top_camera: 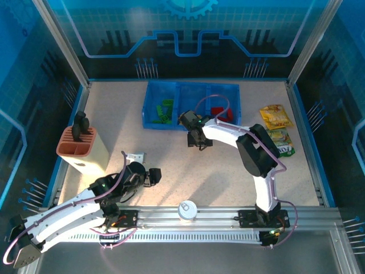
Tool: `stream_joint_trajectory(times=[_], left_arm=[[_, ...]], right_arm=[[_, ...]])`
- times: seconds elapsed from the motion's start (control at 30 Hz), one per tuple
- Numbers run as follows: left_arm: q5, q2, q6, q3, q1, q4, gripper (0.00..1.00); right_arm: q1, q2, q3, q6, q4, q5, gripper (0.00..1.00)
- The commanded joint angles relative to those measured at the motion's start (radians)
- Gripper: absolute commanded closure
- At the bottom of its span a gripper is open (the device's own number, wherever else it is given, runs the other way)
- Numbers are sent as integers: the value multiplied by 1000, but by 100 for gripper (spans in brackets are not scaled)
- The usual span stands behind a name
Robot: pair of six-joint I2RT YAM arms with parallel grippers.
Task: Sort the legos into containers by color
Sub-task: Pick up the lego from the center of the table, then place the lego in the container.
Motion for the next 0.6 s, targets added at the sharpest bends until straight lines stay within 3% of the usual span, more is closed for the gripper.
stream_joint_trajectory(times=[0.0, 0.23, 0.57], left_arm=[[-13, -3, -2, -17, -6, 6, 25], [-9, -3, 0, -17, -6, 7, 25], [-5, -4, 0, -1, -6, -5, 25]], right_arm=[[22, -96, -28, 22, -45, 57, 36], [7, -242, -125, 26, -39, 94, 36], [-184, -319, -109, -66, -45, 36, 35]])
